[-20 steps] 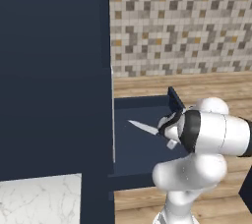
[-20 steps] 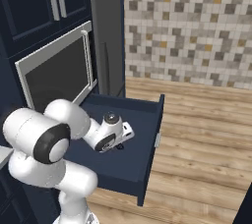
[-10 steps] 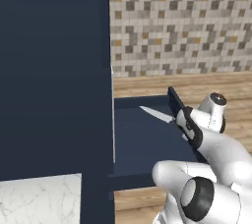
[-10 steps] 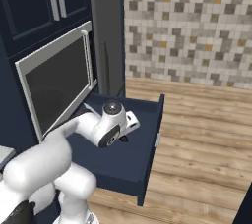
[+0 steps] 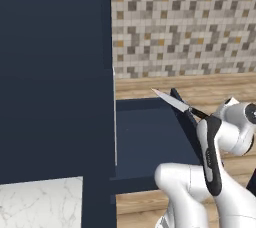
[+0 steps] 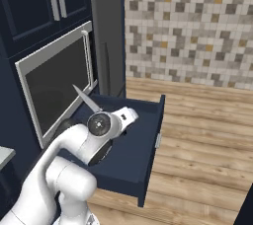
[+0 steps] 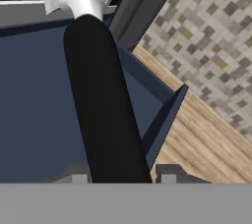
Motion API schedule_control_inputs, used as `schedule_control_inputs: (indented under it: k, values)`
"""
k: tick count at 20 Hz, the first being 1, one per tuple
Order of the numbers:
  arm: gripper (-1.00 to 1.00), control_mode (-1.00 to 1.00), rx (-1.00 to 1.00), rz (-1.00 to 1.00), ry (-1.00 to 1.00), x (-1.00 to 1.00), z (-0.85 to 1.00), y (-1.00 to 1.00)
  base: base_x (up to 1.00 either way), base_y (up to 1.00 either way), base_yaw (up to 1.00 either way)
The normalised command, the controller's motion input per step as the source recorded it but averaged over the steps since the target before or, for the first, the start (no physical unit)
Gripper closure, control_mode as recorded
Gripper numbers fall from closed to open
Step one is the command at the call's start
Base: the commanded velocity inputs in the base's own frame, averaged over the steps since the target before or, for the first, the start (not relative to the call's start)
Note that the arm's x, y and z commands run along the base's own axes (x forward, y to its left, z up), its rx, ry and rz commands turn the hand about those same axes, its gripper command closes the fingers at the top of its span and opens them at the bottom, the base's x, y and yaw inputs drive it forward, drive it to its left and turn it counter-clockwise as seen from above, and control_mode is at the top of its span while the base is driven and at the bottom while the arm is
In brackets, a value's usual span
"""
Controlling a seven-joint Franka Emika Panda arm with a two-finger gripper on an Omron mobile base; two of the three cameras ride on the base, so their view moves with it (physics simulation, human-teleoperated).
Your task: Pick up the knife from the drawer and place it on the cutting board. Then place the meat from the plate to the cutting board.
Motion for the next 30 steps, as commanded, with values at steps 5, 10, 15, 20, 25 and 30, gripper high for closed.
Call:
schedule_control_inputs:
  k: [5,10,15,20,25,30]
  values:
    - [1.00,-1.00,0.00,0.02,-0.01,-0.22,0.00,0.00,0.00,0.00,0.00]
    - [1.00,1.00,0.00,0.04,-0.01,-0.17,0.00,0.00,-0.51,-0.01,0.28]
    - [1.00,1.00,0.00,0.00,0.00,0.00,0.00,0.00,-0.57,-0.19,0.59]
    - [1.00,1.00,0.00,0.00,0.00,0.00,0.00,0.00,-0.30,-0.01,0.76]
    - [1.00,1.00,0.00,0.00,0.00,0.00,0.00,0.00,-0.05,0.23,0.83]
    - [1.00,1.00,0.00,0.00,0.00,0.00,0.00,0.00,0.00,0.49,0.71]
